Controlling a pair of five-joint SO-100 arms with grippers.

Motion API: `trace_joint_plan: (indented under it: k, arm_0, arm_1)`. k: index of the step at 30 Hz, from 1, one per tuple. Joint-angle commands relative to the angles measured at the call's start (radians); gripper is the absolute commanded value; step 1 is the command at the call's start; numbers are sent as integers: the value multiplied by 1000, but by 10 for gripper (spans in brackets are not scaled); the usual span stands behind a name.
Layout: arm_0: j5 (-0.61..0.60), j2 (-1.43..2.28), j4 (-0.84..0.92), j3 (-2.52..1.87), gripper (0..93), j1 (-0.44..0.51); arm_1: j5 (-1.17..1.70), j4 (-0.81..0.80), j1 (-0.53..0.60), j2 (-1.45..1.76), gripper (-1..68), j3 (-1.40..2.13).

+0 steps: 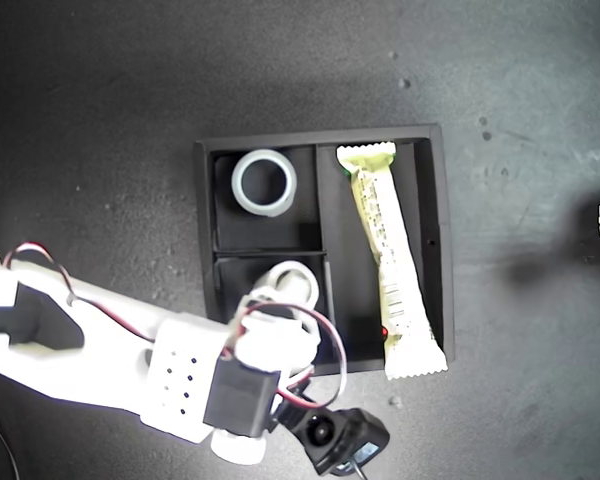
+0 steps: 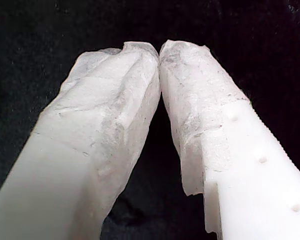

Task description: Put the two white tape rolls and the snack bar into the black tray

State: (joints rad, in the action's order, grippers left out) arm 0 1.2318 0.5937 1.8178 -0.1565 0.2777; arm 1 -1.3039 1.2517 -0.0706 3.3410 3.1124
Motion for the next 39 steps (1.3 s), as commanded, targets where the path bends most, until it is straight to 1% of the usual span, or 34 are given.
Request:
trace_joint_plan:
  k: [1, 4, 8, 10, 12, 17, 19, 21, 27, 32, 34, 39]
  arm_0:
    - [-44, 276, 17, -109, 201, -34]
    - [-104, 538, 17, -272, 174, -83]
    - [-167, 916, 18, -557, 144, -178]
    - [-179, 1075, 18, -690, 130, -216]
    - [-164, 1220, 18, -839, 112, -241]
    - [-38, 1442, -15, -1216, 37, -247]
    - [-9, 1508, -63, -1373, 19, -252]
    - [-6, 1586, -133, -1536, 1, -262]
    - [-15, 1910, -279, -1934, 1, -304]
    - [-9, 2243, -342, -2269, 1, -324]
    - [-11, 2339, -391, -2379, 1, -316]
    - [3, 2324, -502, -2507, 1, -287]
  arm_1:
    - [-41, 32, -12, -2, -3, 12]
    - [-83, 63, 14, 9, -2, 12]
    - [-160, 87, 35, 9, 0, 12]
    - [-158, 87, 37, 9, 0, 12]
    - [-155, 87, 43, 9, 0, 12]
    - [-152, 87, 52, 9, 0, 12]
    - [-152, 87, 52, 9, 0, 12]
    - [-152, 87, 52, 9, 0, 12]
    - [-152, 87, 52, 9, 0, 12]
    - [-152, 87, 52, 9, 0, 12]
    - [-152, 87, 52, 9, 0, 12]
    - [-152, 87, 52, 9, 0, 12]
